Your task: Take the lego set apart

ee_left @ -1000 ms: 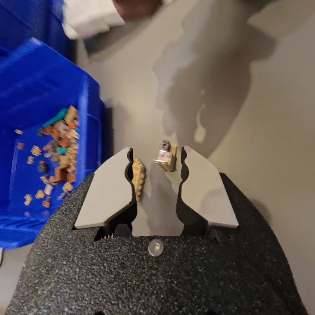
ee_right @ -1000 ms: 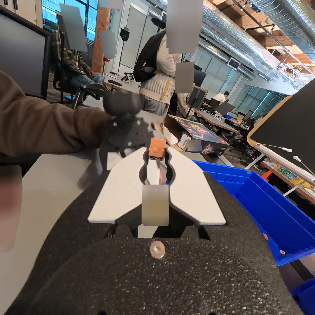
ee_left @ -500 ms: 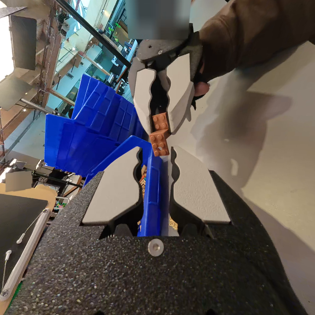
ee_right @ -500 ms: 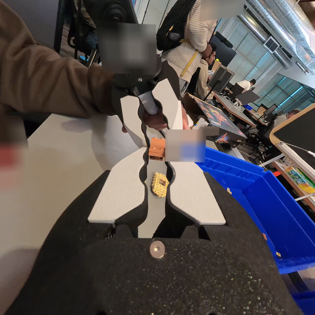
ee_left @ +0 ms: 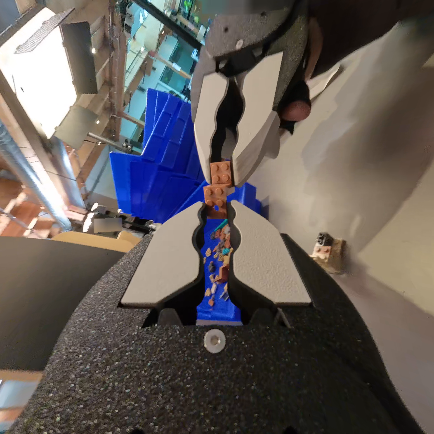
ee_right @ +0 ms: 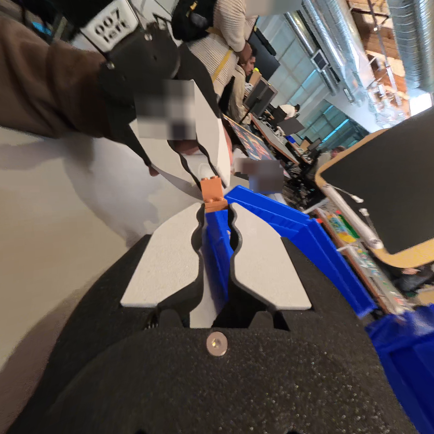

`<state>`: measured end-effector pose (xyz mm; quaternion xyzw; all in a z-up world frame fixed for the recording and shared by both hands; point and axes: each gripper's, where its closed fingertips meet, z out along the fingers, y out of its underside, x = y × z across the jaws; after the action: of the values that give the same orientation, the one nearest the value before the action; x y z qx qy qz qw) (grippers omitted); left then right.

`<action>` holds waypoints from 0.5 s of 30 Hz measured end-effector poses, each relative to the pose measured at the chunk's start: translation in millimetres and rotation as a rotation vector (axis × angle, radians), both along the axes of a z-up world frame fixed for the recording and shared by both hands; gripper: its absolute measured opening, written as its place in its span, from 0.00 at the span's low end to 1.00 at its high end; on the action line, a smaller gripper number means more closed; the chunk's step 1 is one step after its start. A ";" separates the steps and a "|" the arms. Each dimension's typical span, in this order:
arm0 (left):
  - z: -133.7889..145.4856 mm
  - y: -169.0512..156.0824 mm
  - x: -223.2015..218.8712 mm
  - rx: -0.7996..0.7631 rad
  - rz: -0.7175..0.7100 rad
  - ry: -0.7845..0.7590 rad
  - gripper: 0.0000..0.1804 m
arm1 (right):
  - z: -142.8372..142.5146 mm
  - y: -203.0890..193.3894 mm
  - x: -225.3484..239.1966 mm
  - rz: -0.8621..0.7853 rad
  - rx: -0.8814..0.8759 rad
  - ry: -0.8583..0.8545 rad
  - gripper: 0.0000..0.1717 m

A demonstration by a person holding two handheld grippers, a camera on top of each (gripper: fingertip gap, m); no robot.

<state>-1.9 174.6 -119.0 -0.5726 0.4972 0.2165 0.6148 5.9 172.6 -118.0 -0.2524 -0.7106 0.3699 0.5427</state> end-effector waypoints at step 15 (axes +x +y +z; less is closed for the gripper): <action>-20.8 9.1 -10.1 0.022 0.101 0.243 0.09 | -23.4 14.4 -5.4 -0.174 0.490 -0.003 0.10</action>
<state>-12.0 183.7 -139.8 -0.5598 0.5361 0.3202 0.5447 0.5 187.0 -141.4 -0.1741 -0.7553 0.1382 0.6165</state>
